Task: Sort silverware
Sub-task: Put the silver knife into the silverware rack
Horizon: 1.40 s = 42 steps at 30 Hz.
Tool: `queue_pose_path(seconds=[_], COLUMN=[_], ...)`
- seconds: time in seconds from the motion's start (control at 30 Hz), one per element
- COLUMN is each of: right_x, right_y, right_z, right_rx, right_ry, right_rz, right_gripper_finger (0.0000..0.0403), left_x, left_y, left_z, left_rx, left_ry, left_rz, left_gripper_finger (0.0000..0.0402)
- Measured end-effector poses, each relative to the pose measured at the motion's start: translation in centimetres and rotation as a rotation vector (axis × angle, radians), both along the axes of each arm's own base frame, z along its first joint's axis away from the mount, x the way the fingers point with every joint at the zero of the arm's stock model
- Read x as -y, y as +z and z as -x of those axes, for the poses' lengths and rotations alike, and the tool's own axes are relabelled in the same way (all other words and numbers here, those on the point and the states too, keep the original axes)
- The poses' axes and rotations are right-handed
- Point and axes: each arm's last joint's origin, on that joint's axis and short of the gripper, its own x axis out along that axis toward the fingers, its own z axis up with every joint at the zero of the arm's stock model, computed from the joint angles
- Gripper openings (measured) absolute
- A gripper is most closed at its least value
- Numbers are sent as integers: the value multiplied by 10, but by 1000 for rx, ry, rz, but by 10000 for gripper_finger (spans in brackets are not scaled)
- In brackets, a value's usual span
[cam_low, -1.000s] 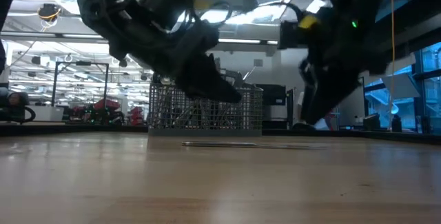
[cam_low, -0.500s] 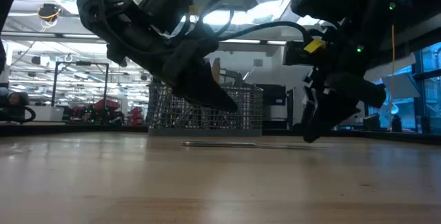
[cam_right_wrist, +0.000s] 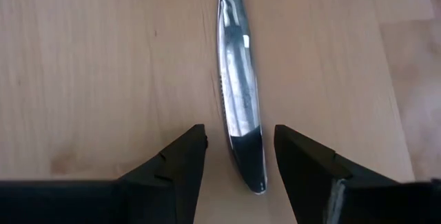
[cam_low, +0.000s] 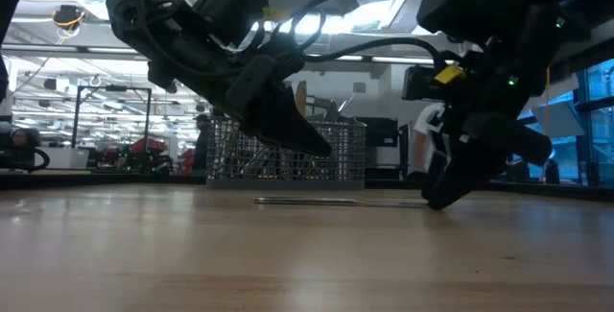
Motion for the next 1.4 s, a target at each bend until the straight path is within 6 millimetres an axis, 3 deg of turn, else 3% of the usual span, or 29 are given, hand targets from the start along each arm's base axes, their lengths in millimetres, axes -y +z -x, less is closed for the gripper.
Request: queue_pose_path(seconds=[0.47, 0.93, 1.17, 1.4], right_x=[2, 2, 1, 1], right_y=[-12, -13, -13, -12], right_z=[8, 7, 7, 6], right_rx=[34, 35, 38, 52], right_ry=[-17, -8, -8, -8], right_rz=[-42, -60, -63, -69], right_gripper_finger=[167, 6, 13, 7], left_x=[0, 3, 7, 3], left_y=[0, 0, -3, -32], left_z=[0, 0, 0, -1], left_rx=[0, 1, 2, -95], left_ry=[3, 7, -20, 35], left_rz=[5, 26, -2, 56], left_gripper_finger=[56, 56, 57, 57])
